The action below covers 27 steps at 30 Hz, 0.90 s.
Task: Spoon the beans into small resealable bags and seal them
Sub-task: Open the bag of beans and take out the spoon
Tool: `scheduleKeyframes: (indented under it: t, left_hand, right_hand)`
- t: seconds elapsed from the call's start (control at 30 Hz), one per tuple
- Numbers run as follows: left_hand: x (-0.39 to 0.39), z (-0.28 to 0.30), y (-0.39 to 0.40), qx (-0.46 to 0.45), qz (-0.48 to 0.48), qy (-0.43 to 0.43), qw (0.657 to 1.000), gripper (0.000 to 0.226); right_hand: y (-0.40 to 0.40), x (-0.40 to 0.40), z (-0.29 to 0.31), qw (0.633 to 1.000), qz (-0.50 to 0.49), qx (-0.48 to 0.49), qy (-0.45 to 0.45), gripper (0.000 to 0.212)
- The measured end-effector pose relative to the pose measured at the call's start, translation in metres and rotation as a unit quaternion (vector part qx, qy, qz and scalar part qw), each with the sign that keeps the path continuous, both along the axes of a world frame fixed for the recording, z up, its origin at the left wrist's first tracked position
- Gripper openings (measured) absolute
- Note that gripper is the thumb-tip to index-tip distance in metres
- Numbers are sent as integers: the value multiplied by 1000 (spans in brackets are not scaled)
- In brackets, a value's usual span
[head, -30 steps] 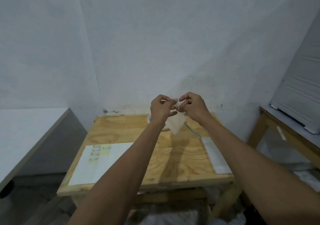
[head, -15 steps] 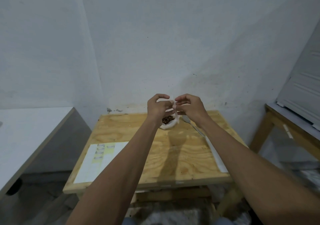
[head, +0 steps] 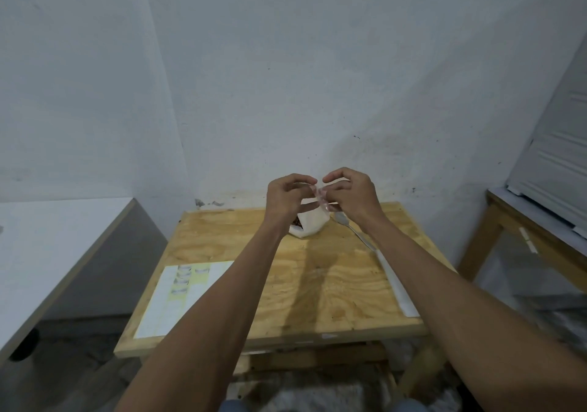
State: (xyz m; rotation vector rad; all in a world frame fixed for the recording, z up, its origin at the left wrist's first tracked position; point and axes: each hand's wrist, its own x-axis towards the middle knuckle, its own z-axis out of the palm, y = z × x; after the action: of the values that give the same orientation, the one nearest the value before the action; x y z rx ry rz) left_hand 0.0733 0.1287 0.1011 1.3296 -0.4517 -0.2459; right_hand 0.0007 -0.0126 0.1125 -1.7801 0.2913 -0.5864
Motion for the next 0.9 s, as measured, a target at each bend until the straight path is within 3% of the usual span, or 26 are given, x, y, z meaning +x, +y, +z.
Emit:
scheduleKeyframes:
  t: [0.2, 0.37, 0.67, 0.9]
  left_hand:
    - [1, 4, -7, 83, 26, -44, 995, 20]
    - [6, 0, -7, 86, 37, -38, 995, 20]
    - [6, -1, -5, 104, 32, -18, 994, 25]
    - [11, -11, -4, 132, 44, -100, 985, 27]
  right_hand:
    - [8, 6, -6, 994, -44, -96, -6, 20]
    - [10, 3, -3, 993, -21, -114, 23, 13]
    - [14, 8, -3, 986, -13, -157, 47, 28]
    - [13, 7, 1, 981, -25, -169, 88, 25]
